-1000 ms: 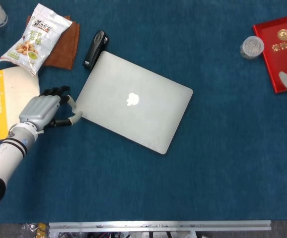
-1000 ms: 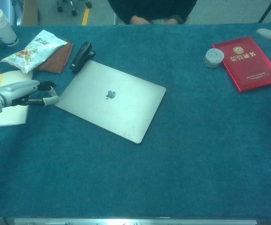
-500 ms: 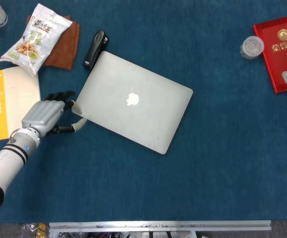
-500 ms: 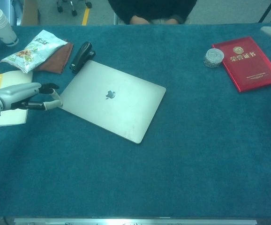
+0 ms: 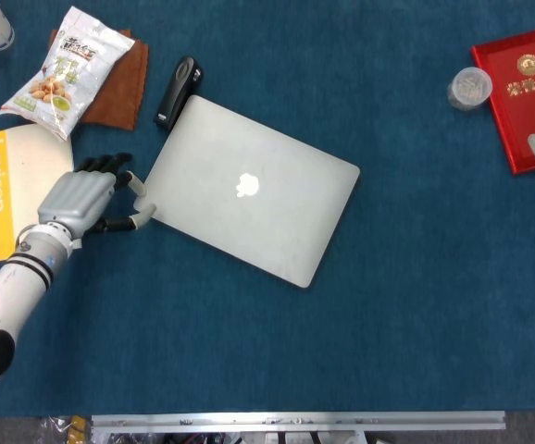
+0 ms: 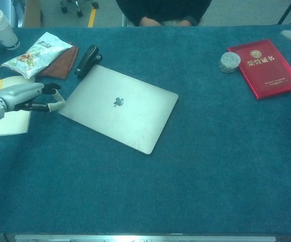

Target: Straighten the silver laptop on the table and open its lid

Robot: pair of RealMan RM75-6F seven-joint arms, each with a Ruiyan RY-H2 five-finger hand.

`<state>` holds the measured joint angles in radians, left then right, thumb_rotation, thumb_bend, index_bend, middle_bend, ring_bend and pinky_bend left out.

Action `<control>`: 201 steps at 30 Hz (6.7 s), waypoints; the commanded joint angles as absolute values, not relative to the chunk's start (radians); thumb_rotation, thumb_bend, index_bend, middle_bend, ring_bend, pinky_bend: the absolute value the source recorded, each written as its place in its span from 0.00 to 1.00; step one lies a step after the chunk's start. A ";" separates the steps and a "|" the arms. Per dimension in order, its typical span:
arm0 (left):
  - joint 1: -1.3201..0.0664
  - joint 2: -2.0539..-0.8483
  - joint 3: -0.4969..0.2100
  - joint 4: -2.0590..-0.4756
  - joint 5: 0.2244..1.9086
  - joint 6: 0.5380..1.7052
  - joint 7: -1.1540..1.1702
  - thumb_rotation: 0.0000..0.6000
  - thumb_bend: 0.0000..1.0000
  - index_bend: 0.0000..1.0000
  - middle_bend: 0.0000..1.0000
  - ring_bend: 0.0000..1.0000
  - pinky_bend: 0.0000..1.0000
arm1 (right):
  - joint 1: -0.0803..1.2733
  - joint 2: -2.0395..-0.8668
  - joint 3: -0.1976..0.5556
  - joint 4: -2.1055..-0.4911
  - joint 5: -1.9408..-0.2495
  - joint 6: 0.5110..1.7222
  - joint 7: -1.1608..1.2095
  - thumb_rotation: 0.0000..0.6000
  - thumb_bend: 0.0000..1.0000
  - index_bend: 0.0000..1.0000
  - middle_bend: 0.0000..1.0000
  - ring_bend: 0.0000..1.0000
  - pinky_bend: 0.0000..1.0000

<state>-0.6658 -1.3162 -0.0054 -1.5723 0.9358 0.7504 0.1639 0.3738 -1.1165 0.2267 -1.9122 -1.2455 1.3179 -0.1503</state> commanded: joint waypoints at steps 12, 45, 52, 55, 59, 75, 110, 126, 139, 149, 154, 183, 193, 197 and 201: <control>-0.665 -1.334 -0.007 -1.535 0.926 0.731 0.149 0.23 0.28 0.29 0.03 0.00 0.00 | 0.374 -1.121 0.228 -1.912 -1.242 1.315 -0.154 1.00 0.20 0.00 0.01 0.00 0.02; -0.614 -1.199 0.044 -1.787 1.089 0.824 0.177 0.25 0.28 0.27 0.07 0.00 0.00 | 0.363 -1.113 0.237 -1.906 -1.257 1.328 -0.121 1.00 0.20 0.00 0.01 0.00 0.02; -0.642 -1.174 0.014 -1.835 1.259 0.833 0.144 0.32 0.28 0.24 0.10 0.00 0.00 | 0.367 -1.121 0.238 -1.904 -1.255 1.325 -0.128 1.00 0.20 0.00 0.01 0.00 0.02; -0.670 -1.181 -0.002 -1.820 1.299 0.807 0.123 0.35 0.28 0.19 0.12 0.01 0.00 | 0.370 -1.120 0.240 -1.907 -1.255 1.323 -0.130 1.00 0.20 0.00 0.01 0.00 0.02; -0.707 -1.205 -0.023 -1.780 1.313 0.770 0.112 0.35 0.28 0.13 0.12 0.02 0.00 | 0.373 -1.117 0.242 -1.914 -1.259 1.322 -0.135 1.00 0.20 0.00 0.01 0.00 0.02; -0.854 -1.335 -0.082 -1.655 1.197 0.658 0.217 0.42 0.28 0.10 0.10 0.02 0.00 | 0.412 -1.139 0.233 -1.948 -1.294 1.281 -0.160 1.00 0.20 0.00 0.01 0.00 0.02; -1.099 -1.562 -0.076 -1.304 0.764 0.585 0.381 0.43 0.28 0.15 0.13 0.02 0.00 | 0.475 -1.199 0.237 -1.966 -1.266 1.251 -0.234 1.00 0.20 0.00 0.01 0.00 0.02; -1.147 -1.604 -0.035 -1.247 0.648 0.598 0.439 0.42 0.28 0.17 0.16 0.02 0.00 | 0.471 -1.186 0.237 -1.967 -1.264 1.260 -0.222 1.00 0.20 0.00 0.01 0.00 0.02; -1.163 -1.613 -0.017 -1.245 0.609 0.609 0.461 0.41 0.28 0.22 0.20 0.02 0.00 | 0.468 -1.180 0.235 -1.963 -1.265 1.264 -0.213 1.00 0.20 0.00 0.01 0.00 0.02; -1.174 -1.629 -0.022 -1.243 0.609 0.613 0.463 0.41 0.28 0.22 0.20 0.02 0.00 | 0.463 -1.174 0.234 -1.963 -1.265 1.270 -0.207 1.00 0.20 0.00 0.01 0.00 0.02; -1.182 -1.633 -0.017 -1.242 0.592 0.617 0.475 0.41 0.28 0.22 0.22 0.01 0.00 | 0.458 -1.170 0.232 -1.962 -1.268 1.274 -0.202 1.00 0.20 0.00 0.01 0.00 0.02; -1.180 -1.557 0.016 -1.344 0.549 0.661 0.506 0.40 0.28 0.22 0.38 0.06 0.00 | 0.449 -1.165 0.232 -1.989 -1.286 1.296 -0.209 1.00 0.20 0.00 0.01 0.00 0.02; -1.160 -1.534 0.012 -1.370 0.586 0.688 0.489 0.40 0.28 0.22 0.36 0.06 0.00 | 0.443 -1.157 0.231 -2.008 -1.292 1.307 -0.219 1.00 0.20 0.00 0.01 0.00 0.02; -1.157 -1.531 0.008 -1.367 0.597 0.687 0.485 0.40 0.28 0.22 0.36 0.05 0.00 | 0.441 -1.156 0.231 -2.010 -1.293 1.310 -0.220 1.00 0.20 0.00 0.01 0.00 0.02; -1.149 -1.541 0.010 -1.348 0.601 0.679 0.478 0.40 0.28 0.22 0.34 0.04 0.00 | 0.441 -1.156 0.232 -2.011 -1.291 1.310 -0.222 1.00 0.20 0.00 0.01 0.00 0.02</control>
<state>-1.1512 -1.5385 0.0091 -1.3512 0.6001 0.6812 0.4798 0.4410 -1.1560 0.2318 -2.0111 -1.2908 1.3097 -0.2223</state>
